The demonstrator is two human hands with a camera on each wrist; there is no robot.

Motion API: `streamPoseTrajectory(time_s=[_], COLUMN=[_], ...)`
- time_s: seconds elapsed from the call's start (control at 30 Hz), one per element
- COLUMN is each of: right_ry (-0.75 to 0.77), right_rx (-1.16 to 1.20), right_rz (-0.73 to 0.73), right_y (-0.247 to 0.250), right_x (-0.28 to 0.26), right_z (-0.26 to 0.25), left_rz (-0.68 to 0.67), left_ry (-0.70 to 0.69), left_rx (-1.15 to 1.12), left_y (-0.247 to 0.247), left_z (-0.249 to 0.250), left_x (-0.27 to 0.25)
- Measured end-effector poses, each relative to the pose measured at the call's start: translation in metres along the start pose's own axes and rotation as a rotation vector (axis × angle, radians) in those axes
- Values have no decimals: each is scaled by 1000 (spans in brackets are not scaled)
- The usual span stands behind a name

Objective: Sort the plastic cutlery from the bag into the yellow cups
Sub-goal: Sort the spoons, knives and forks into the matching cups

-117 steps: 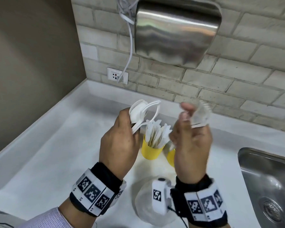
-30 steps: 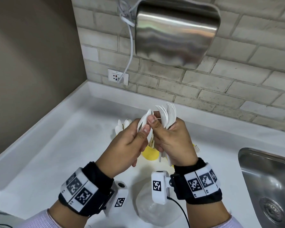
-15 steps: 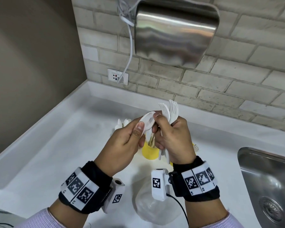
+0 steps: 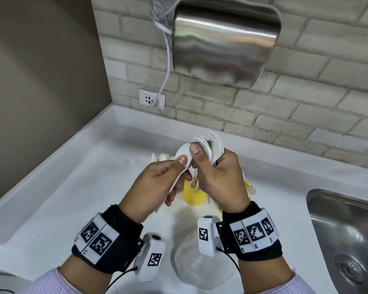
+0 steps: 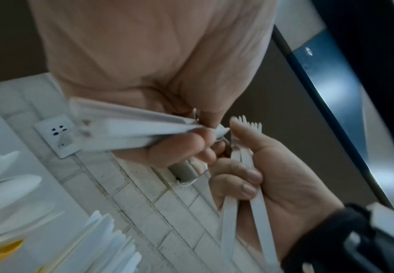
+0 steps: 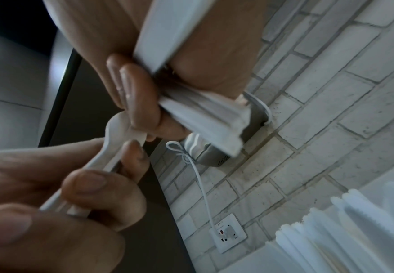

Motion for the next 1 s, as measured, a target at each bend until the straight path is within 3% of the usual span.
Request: streamPoseTrajectory(time_s=[0.07, 0.23, 0.37, 0.47, 0.7, 0.83, 0.9, 1.0], right_ry=[21, 70, 144, 174, 124, 52, -31, -74], right_rx=[-20, -188, -271, -302, -252, -130, 0, 123], right_rz=[-29, 135, 216, 285, 311, 319, 307, 239], right_y=[-2, 2, -1, -1, -1, -3, -5, -10], right_x=[2, 7, 5, 4, 5, 7, 9, 10], right_z=[1, 3, -1, -2, 1, 4, 7, 8], left_rz=[17, -21, 199, 378, 436, 502, 467, 276], left_ry=[-21, -101, -307, -384, -500, -576, -567, -431], left_rx=[51, 179, 414, 418, 572, 510, 497, 543], left_y=[-2, -2, 1, 5, 9, 11, 11, 4], left_z=[1, -2, -8, -6, -3, -6, -9, -12], left_x=[-1, -3, 3, 3, 0, 2, 5, 6])
Point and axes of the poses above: each hand's wrist, its own x-axis towards the middle knuckle, its own y-axis out of the back of the hand, z = x × y, the point moved 1 cm from there along x, towards the middle knuckle, and after that the axes turned 2 degrees about z, right-handed, at the moved point
